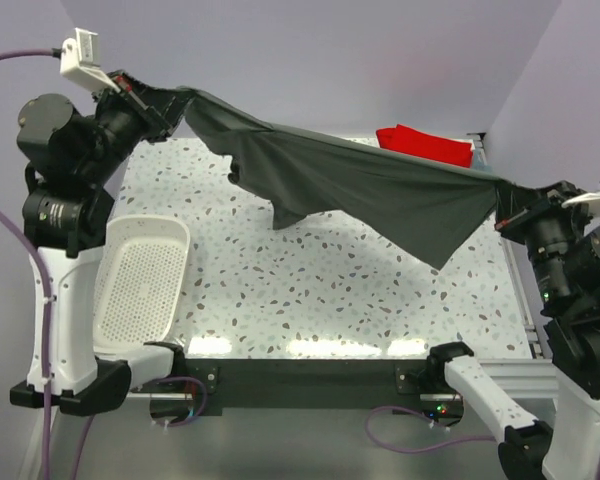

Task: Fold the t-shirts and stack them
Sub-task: Flatten the tshirt out

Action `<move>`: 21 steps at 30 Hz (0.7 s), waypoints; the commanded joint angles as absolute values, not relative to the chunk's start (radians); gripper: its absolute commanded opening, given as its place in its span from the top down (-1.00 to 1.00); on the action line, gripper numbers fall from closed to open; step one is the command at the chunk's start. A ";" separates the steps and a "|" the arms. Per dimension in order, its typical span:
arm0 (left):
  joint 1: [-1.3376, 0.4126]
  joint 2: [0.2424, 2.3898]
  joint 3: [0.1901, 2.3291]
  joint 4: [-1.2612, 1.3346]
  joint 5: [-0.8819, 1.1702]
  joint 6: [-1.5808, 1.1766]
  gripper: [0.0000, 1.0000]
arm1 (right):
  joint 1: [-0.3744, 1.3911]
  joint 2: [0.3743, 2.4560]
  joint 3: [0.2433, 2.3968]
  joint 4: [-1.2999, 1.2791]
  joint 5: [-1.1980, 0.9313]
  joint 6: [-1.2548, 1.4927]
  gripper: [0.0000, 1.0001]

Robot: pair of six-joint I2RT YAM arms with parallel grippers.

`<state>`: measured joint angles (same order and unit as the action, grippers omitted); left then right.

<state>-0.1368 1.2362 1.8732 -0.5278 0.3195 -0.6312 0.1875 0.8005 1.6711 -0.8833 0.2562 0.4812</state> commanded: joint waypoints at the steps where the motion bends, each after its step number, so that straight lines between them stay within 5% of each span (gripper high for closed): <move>1: -0.126 1.155 1.904 -0.566 0.238 -0.577 1.00 | 0.183 0.769 1.686 -0.867 0.317 0.451 1.00; 10: -0.127 1.108 2.051 -0.744 0.064 -0.463 1.00 | 0.183 0.729 1.735 -0.874 0.428 0.396 1.00; 16: -0.127 1.149 1.962 -0.632 0.198 -0.482 1.00 | 0.183 0.794 1.755 -0.905 0.523 0.322 1.00; 21: -0.127 1.294 1.820 -0.513 0.397 -0.529 1.00 | 0.183 0.833 1.517 -0.807 0.506 0.325 1.00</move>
